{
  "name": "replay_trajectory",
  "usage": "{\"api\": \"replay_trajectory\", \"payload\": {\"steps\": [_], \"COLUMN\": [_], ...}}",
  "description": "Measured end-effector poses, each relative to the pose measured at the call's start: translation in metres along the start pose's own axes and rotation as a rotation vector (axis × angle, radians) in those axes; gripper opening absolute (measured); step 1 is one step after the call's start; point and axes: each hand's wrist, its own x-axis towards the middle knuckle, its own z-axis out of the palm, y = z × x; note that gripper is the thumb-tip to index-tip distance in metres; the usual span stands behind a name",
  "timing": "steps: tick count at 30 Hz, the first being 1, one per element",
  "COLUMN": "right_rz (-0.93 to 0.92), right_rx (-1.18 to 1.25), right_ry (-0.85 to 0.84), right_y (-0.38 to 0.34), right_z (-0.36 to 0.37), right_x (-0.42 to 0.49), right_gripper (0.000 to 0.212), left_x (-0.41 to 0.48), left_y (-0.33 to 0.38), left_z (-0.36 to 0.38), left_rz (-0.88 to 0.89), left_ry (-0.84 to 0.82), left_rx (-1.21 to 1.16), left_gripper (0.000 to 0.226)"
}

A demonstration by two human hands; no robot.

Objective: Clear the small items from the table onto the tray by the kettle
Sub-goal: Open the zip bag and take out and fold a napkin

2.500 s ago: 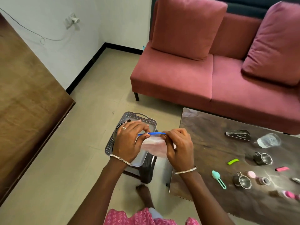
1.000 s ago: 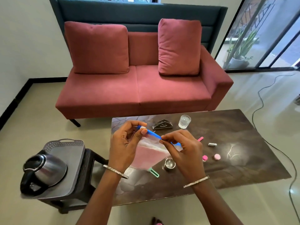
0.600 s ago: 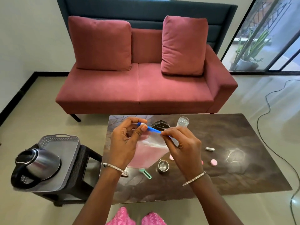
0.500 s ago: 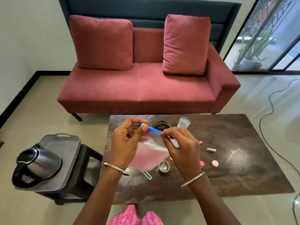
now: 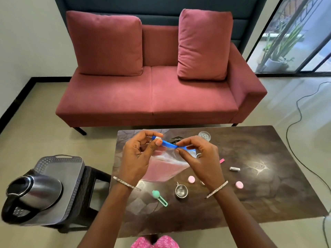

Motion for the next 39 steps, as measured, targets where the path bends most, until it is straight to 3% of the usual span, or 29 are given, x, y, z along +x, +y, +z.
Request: {"api": "replay_trajectory", "payload": {"steps": [8,14,20,24,29,33,36,39], "right_rz": [-0.181,-0.015,0.004,0.072,0.158,0.204,0.149,0.188], "right_rx": [-0.181,-0.029,-0.005,-0.017,0.069,0.092,-0.024,0.006], "right_ry": [0.069,-0.085,-0.319,-0.394,-0.469,-0.464,-0.483,-0.548], "right_y": [0.001,0.001,0.0,-0.001,-0.004,-0.004,-0.002,-0.002], "right_z": [0.025,0.035,0.038,0.046,0.056,0.063,0.068,0.07], "right_x": [0.024,0.047,0.071,0.08,0.09,0.099,0.104,0.106], "right_gripper": [0.004,0.006,0.009,0.011,0.008,0.029,0.032,0.038], "left_x": [0.032,0.051,0.068,0.078,0.088,0.096,0.105,0.113], "left_y": [-0.01,-0.018,-0.027,-0.034,-0.037,-0.037,-0.038,-0.042], "left_z": [-0.017,-0.032,-0.045,-0.053,-0.059,-0.063,-0.067,-0.069], "left_rz": [-0.001,0.007,0.025,0.042,0.011,-0.007,-0.007,-0.018], "left_ry": [0.056,0.022,-0.015,-0.012,-0.05,-0.099,-0.143,-0.186], "left_rx": [0.005,0.035,0.104,0.198,0.153,0.122,0.122,0.107], "left_gripper": [0.011,0.008,0.01,0.01,0.011,0.011,0.013,0.015]}}
